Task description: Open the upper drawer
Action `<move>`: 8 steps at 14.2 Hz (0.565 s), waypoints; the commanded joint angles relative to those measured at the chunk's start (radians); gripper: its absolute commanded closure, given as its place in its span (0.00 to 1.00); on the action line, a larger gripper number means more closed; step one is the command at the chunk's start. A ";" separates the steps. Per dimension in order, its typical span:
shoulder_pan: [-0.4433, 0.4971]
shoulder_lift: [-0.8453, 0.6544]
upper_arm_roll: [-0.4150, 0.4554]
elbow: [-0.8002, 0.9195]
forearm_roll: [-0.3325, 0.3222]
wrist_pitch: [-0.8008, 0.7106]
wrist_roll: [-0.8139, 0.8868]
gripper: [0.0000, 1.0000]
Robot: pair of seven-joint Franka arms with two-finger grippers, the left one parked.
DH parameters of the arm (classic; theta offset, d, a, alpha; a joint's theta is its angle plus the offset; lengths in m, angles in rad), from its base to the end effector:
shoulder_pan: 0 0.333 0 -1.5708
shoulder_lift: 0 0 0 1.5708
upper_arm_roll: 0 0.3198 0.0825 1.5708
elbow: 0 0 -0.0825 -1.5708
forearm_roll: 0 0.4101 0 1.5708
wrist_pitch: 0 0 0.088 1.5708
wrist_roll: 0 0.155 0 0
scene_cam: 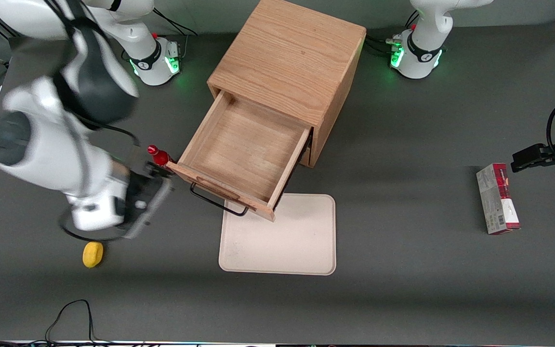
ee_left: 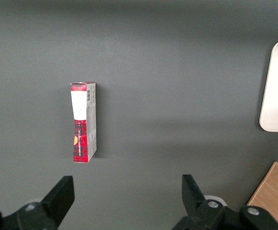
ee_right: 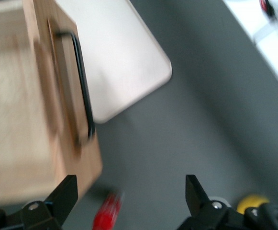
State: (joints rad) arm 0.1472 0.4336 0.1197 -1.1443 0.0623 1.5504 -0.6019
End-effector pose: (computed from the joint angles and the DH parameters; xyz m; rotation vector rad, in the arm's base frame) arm 0.6800 0.1787 0.5133 -2.7517 -1.2602 0.0076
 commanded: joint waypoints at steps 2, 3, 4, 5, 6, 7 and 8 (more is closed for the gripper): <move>0.003 -0.234 -0.170 -0.263 0.045 -0.044 0.164 0.00; 0.003 -0.304 -0.202 -0.355 0.045 -0.027 0.241 0.00; 0.003 -0.375 -0.239 -0.455 0.047 0.012 0.322 0.00; 0.003 -0.450 -0.255 -0.559 0.042 0.066 0.368 0.00; 0.005 -0.528 -0.255 -0.660 0.009 0.123 0.402 0.00; 0.005 -0.621 -0.247 -0.761 -0.054 0.178 0.463 0.00; 0.005 -0.688 -0.239 -0.822 -0.079 0.197 0.515 0.00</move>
State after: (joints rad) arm 0.1343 -0.0303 -0.1343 -1.7163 0.0440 1.6488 -0.2127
